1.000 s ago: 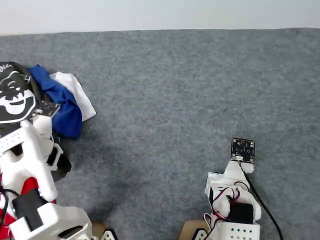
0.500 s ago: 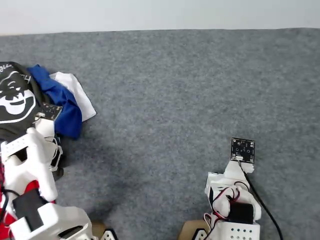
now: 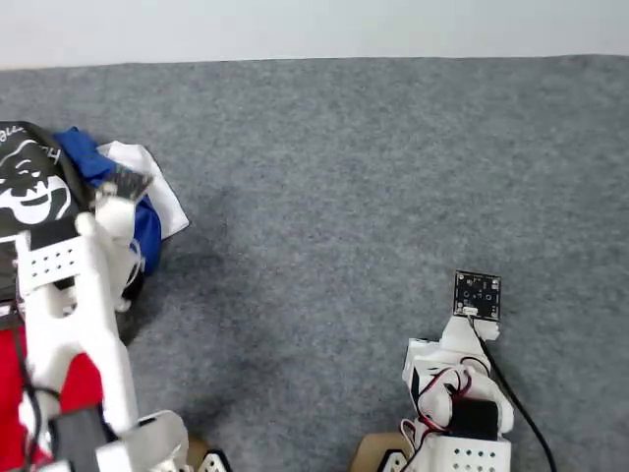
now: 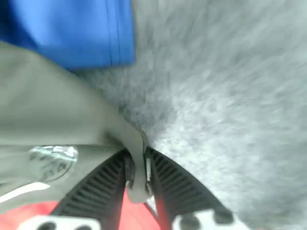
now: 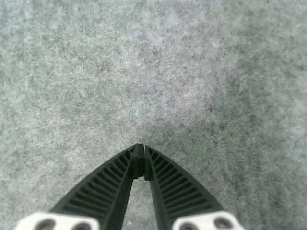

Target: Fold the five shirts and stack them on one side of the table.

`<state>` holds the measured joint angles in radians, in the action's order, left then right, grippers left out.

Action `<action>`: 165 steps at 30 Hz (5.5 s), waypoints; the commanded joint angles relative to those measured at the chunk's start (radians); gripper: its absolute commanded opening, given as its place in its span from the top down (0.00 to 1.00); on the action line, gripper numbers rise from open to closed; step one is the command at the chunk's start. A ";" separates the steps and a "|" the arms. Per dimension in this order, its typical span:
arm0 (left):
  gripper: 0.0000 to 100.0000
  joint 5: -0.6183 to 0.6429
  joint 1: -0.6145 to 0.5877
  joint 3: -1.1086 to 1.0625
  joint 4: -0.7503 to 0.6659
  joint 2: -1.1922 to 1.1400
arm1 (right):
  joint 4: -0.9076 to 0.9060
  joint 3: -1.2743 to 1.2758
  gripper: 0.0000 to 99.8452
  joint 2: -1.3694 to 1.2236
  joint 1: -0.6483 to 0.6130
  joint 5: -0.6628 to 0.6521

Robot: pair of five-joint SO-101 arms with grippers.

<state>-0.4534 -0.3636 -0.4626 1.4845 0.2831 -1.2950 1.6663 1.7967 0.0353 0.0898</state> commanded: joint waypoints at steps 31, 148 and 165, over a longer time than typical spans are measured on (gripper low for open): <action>1.00 0.249 1.059 0.567 0.267 0.265 | -0.007 0.017 0.99 0.010 -0.004 0.006; 1.00 -0.044 -0.172 -0.357 -0.160 0.264 | -0.202 -2.358 0.74 -2.414 -0.711 -0.029; 1.00 -0.044 -0.173 -0.361 -0.160 0.264 | -0.209 -2.743 0.77 -2.795 -0.751 0.077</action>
<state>-0.4933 -0.5401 -0.8263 1.3433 0.5255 -1.5037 -1.0142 -0.9989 -0.7073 0.1603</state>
